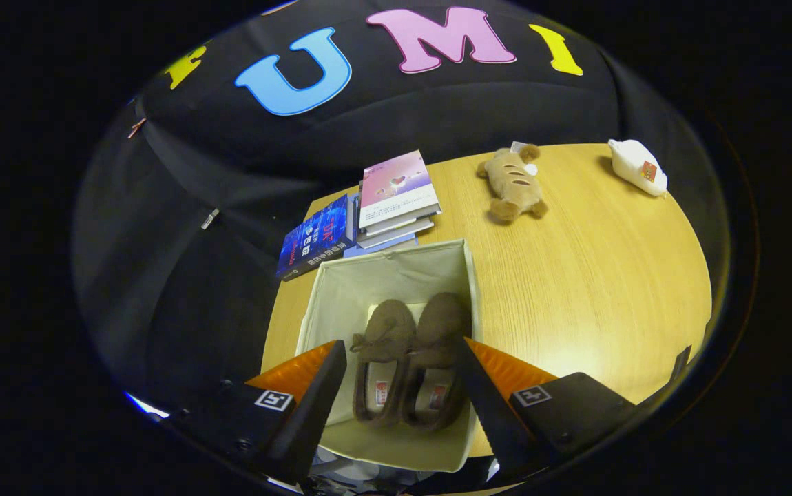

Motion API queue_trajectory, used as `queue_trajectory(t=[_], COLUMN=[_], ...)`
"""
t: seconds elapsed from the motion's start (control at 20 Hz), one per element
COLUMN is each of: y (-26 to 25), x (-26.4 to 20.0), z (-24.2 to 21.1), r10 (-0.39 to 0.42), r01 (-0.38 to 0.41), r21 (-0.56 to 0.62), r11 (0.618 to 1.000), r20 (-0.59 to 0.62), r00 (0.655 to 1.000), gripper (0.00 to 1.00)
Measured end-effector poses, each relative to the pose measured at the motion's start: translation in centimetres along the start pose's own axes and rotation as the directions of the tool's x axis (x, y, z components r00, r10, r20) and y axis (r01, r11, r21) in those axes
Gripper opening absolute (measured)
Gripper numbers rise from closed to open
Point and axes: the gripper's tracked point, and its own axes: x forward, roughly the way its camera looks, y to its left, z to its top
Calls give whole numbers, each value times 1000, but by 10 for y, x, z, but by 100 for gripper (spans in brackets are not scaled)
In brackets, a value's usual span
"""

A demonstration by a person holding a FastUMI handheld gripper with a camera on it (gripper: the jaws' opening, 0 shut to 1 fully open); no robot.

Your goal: Open the storage box then place both shoes into the box .Put the left shoe in first, then the right shoe, with the right side of both shoes facing outward in a uniform manner.

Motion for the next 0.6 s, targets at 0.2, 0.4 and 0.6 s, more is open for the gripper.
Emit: queue_trajectory(t=[0.2, 0.4, 0.6], y=[-10, -34, -73], x=[-44, -108, -165], z=[43, 102, 143], r10=[-7, -9, -12], r01=[23, 89, 201], r21=[-89, -181, -257], r11=[996, 979, 945], r20=[175, 403, 587], r00=[984, 915, 809], gripper=[99, 99, 99])
